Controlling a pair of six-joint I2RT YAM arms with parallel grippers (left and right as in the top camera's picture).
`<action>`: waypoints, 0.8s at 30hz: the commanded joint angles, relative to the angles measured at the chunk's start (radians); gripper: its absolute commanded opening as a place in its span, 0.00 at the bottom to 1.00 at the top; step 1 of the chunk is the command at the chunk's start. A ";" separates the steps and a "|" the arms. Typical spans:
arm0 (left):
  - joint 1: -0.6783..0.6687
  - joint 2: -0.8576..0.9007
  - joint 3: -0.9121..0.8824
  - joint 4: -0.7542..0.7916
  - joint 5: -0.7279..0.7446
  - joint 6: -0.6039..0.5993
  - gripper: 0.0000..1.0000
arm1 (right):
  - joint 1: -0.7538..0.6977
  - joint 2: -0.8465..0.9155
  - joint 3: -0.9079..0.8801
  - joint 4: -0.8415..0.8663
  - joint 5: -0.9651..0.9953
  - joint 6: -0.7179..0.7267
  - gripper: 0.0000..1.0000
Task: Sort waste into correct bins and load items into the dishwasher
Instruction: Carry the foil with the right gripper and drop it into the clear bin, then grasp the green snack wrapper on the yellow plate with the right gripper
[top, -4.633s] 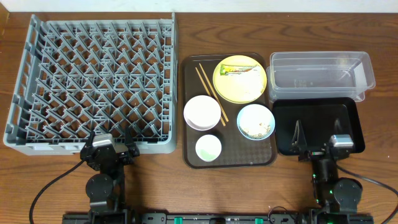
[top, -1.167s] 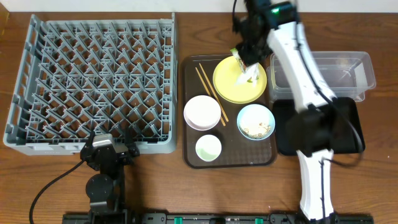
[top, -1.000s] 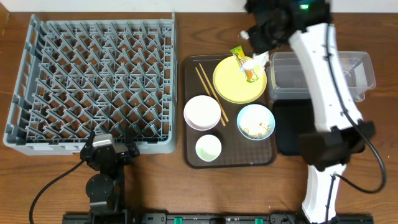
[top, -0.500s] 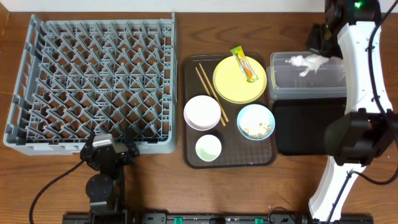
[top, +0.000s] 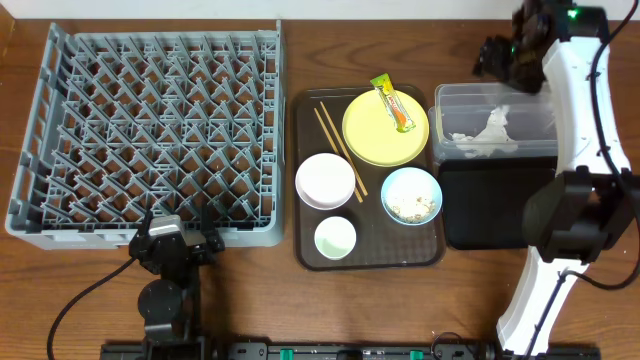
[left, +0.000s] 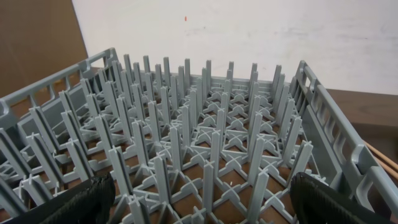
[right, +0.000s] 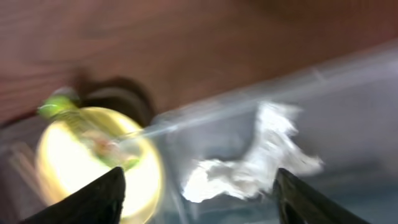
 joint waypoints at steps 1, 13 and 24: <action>0.002 -0.006 -0.033 -0.014 -0.001 0.014 0.91 | 0.076 -0.037 0.100 0.002 -0.187 -0.191 0.72; 0.002 -0.006 -0.033 -0.014 -0.001 0.014 0.91 | 0.446 0.009 -0.005 0.145 0.256 -0.377 0.79; 0.002 -0.006 -0.033 -0.014 -0.001 0.014 0.91 | 0.429 0.127 -0.119 0.243 0.189 -0.446 0.74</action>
